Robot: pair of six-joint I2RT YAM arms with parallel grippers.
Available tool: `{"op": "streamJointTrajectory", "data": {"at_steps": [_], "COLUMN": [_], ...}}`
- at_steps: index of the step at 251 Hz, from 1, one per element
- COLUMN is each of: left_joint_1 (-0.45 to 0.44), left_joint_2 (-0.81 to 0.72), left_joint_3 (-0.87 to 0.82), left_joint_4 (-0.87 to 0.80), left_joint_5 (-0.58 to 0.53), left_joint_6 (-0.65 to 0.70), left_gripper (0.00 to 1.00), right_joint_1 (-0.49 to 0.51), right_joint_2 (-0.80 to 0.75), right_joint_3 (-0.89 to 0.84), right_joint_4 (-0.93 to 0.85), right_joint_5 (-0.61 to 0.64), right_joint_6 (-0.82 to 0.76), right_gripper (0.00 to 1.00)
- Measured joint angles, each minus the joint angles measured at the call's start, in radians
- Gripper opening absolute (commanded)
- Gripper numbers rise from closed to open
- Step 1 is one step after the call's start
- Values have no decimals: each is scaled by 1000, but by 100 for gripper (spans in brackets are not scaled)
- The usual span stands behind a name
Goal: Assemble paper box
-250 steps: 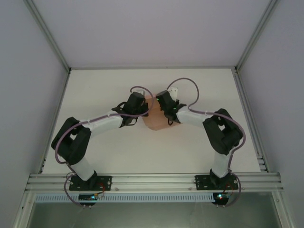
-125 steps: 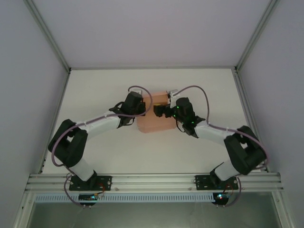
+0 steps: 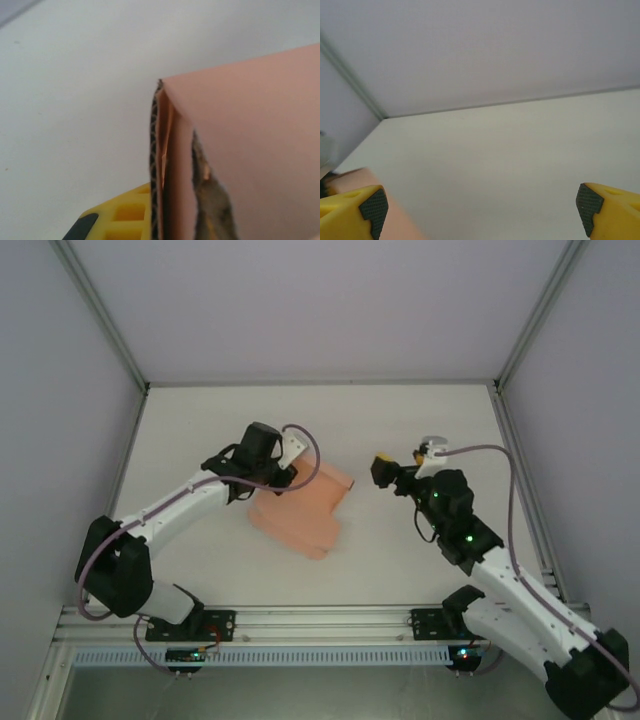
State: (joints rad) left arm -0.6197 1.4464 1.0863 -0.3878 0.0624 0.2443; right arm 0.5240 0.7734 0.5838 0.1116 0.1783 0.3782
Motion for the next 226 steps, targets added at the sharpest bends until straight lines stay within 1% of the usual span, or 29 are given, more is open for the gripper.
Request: {"op": "streamJointTrajectory", "data": {"at_steps": [21,41,56,75,120,158,195,226], "left_joint_1": [-33,-62,-79,-93,-106,-144,-216,-278], "left_joint_2": [11,53,114,226,439,589,710,785], "left_joint_3": [32,63,102,170,273,417,505,527], "left_joint_4": [-109,-188,-250,-321,-399,-468,-492,-513], "left_joint_5": [27,18,-9,-55,-163,-328,-575,-758], "left_joint_6": [82,127,141,140,130,85,37,23], "left_gripper": [0,0,0,0,0,0,0,0], "right_joint_1": [-32,-61,-81,-106,-151,-169,-193,-217], "right_joint_2": [-50,-67,-63,-47,-1,22,28,28], "right_joint_3": [-2,-14,-20,-24,-25,-26,-42,-61], "right_joint_4": [-99,-172,-219,-264,-317,-320,-319,-320], "right_joint_5": [18,19,13,5,-29,-47,-63,-78], "right_joint_6": [18,34,46,57,79,83,87,90], "right_gripper": [99,99,99,99,99,99,99,99]}}
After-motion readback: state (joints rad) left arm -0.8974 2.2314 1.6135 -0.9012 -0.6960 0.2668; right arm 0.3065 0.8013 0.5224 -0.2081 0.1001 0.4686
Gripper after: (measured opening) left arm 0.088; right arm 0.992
